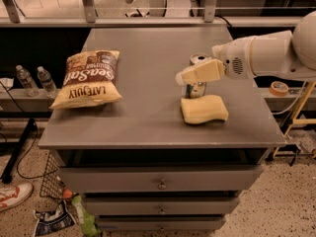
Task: Move redbull can near sponge
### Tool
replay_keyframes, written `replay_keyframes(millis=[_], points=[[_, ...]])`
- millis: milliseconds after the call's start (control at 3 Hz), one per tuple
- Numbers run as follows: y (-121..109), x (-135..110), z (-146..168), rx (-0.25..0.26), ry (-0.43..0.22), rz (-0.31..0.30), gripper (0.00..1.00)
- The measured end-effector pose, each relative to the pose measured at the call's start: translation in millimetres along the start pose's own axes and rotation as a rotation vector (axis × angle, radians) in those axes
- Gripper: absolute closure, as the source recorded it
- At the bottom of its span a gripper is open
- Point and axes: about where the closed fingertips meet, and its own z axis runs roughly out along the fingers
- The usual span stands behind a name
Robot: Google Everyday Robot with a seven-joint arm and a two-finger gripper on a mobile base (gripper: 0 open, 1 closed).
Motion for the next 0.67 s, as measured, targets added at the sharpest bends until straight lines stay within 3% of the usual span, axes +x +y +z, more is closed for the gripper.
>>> replay_keyframes(millis=[667], points=[[-41, -11, -70, 0.184, -0.057, -0.026, 0.00]])
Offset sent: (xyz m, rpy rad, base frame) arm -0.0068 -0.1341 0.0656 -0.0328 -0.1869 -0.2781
